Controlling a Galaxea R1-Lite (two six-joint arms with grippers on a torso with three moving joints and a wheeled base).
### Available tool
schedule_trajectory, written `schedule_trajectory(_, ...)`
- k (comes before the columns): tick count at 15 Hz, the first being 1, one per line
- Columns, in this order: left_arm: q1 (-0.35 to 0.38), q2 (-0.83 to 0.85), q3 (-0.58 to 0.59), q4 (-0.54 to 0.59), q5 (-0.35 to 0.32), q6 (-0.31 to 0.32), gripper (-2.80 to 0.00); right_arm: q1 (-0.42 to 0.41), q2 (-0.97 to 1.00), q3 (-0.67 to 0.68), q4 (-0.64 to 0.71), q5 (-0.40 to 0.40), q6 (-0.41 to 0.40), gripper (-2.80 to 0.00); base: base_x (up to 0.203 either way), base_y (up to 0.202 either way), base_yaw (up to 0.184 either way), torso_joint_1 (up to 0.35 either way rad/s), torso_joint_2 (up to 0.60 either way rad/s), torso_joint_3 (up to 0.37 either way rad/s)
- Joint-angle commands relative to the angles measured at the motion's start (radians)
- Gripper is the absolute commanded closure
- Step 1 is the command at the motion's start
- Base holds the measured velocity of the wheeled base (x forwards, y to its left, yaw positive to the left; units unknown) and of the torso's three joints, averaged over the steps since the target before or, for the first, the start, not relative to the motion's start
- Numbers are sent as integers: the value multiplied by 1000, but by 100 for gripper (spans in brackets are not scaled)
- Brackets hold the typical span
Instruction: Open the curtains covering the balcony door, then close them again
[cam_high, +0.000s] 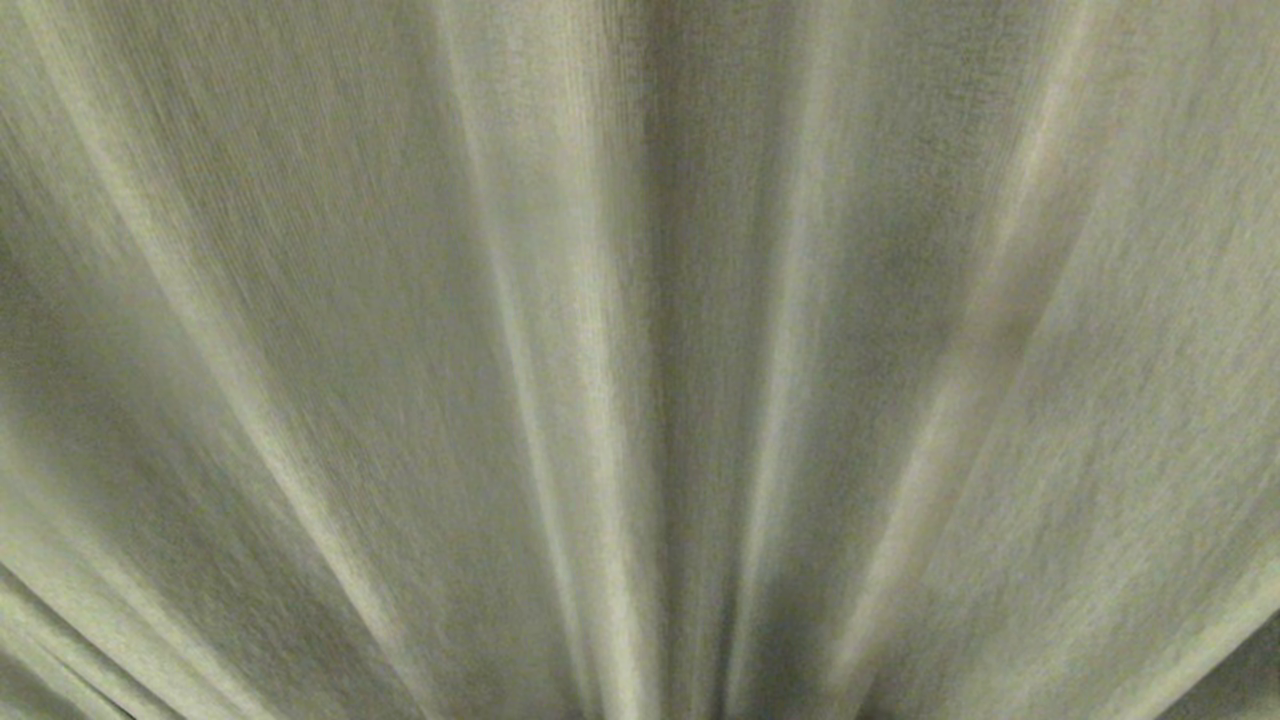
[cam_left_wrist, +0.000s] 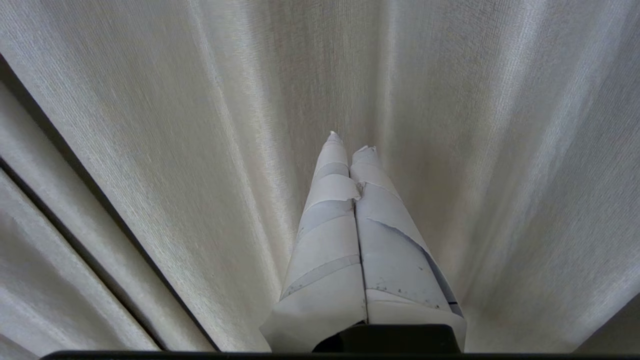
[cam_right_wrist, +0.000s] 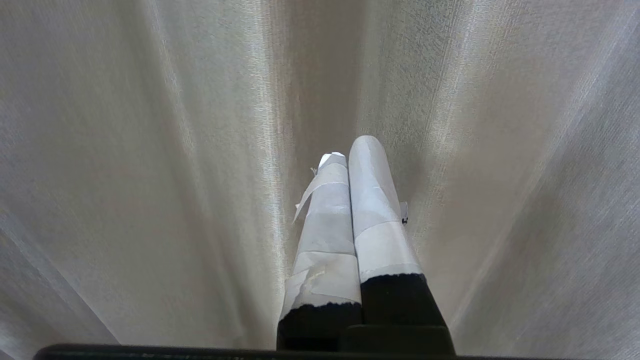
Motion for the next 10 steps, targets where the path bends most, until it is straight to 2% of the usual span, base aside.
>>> schedule_trajectory(1,0,0,0,0,1,1,0,0,0,0,-1,0,2,0,0,0,0,0,0,0)
schedule_trajectory(10,0,0,0,0,0,1,0,0,0,0,-1,-1,12,0,0,0,0,0,0,0)
